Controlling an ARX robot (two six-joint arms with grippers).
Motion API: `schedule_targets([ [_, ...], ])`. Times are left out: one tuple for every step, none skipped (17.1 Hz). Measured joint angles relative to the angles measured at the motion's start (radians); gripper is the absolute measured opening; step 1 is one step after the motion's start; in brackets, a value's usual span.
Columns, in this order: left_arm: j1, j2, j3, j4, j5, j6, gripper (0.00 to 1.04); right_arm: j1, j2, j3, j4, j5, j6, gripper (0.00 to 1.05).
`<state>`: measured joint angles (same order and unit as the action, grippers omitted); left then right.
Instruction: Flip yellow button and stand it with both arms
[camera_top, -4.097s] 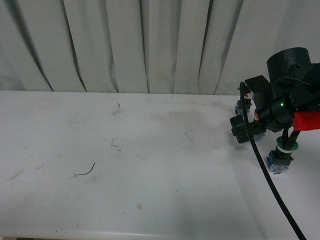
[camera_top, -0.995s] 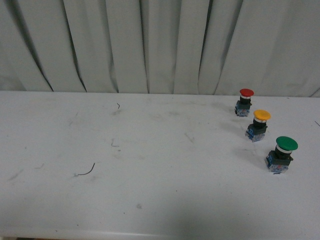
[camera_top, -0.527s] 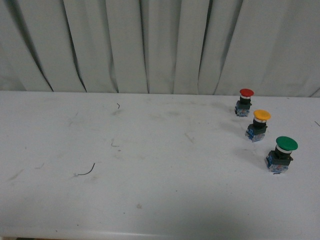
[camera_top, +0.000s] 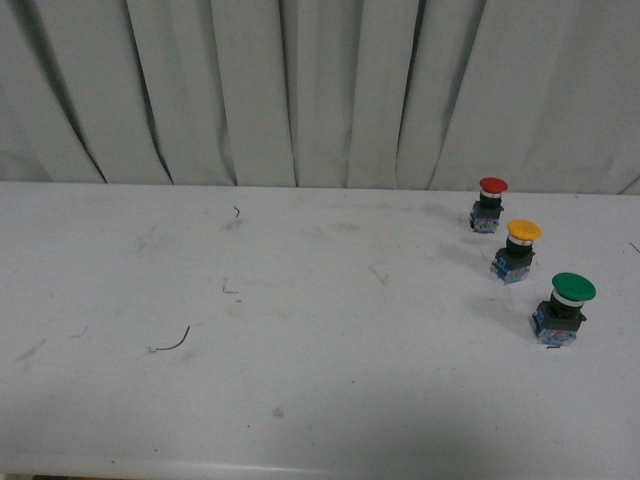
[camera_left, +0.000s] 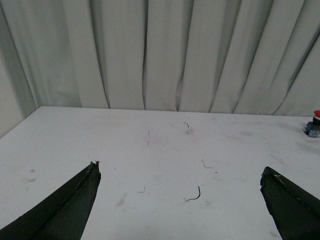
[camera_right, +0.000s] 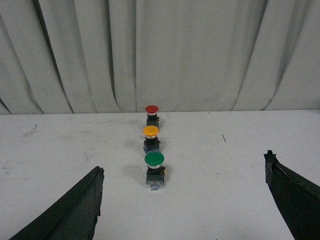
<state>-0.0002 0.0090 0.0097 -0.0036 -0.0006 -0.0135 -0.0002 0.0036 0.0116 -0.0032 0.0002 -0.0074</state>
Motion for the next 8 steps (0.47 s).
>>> schedule_targets([
  [0.0,0.0,0.0,0.0,0.0,0.0,0.98,0.0,0.0,0.0,0.0,0.0,0.0,0.98],
  [0.0,0.0,0.0,0.0,0.0,0.0,0.98,0.0,0.0,0.0,0.0,0.0,0.0,0.98],
  [0.0,0.0,0.0,0.0,0.0,0.0,0.98,0.0,0.0,0.0,0.0,0.0,0.0,0.98],
  [0.0,0.0,0.0,0.0,0.0,0.0,0.98,0.0,0.0,0.0,0.0,0.0,0.0,0.98],
  [0.0,0.0,0.0,0.0,0.0,0.0,0.98,0.0,0.0,0.0,0.0,0.0,0.0,0.98],
  [0.0,0.0,0.0,0.0,0.0,0.0,0.98,0.0,0.0,0.0,0.0,0.0,0.0,0.98],
  [0.0,0.0,0.0,0.0,0.0,0.0,0.98,0.0,0.0,0.0,0.0,0.0,0.0,0.98],
  [0.0,0.0,0.0,0.0,0.0,0.0,0.98,0.0,0.0,0.0,0.0,0.0,0.0,0.98],
])
